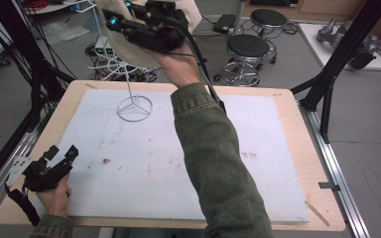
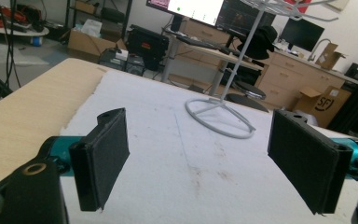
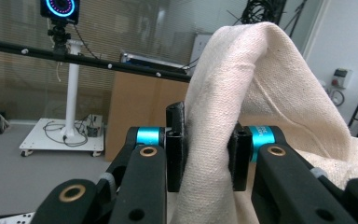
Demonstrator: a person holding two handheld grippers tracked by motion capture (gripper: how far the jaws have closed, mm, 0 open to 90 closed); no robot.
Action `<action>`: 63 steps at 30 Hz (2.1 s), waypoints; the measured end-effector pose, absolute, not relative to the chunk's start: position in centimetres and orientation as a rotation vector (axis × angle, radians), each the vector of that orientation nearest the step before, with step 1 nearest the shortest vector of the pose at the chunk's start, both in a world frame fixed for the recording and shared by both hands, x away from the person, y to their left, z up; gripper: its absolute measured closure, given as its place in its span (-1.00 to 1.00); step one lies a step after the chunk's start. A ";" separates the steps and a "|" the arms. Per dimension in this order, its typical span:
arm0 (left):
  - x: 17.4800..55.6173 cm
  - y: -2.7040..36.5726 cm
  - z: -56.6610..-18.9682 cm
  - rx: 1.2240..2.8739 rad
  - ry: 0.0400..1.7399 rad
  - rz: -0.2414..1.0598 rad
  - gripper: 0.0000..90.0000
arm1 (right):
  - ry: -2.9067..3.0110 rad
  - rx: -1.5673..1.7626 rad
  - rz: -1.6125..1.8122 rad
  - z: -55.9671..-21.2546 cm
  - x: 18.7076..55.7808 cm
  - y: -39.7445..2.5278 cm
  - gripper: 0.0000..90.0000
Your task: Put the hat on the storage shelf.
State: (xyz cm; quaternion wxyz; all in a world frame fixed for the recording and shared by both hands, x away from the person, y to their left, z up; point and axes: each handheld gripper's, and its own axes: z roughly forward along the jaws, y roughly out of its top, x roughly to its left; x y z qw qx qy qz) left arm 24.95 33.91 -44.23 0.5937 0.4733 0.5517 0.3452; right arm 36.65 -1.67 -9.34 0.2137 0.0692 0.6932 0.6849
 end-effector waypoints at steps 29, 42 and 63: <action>25.6 34.0 -44.5 1.107 1.275 0.774 -0.54 | 2.237 0.202 1.821 -19.5 39.9 2.3 0.62; 25.5 34.1 -44.5 1.099 1.277 0.774 -0.54 | 2.335 0.223 1.782 -21.7 40.6 4.1 0.61; 25.6 33.8 -44.5 1.111 1.272 0.771 -0.54 | 2.318 0.414 1.842 -25.0 41.4 3.2 0.26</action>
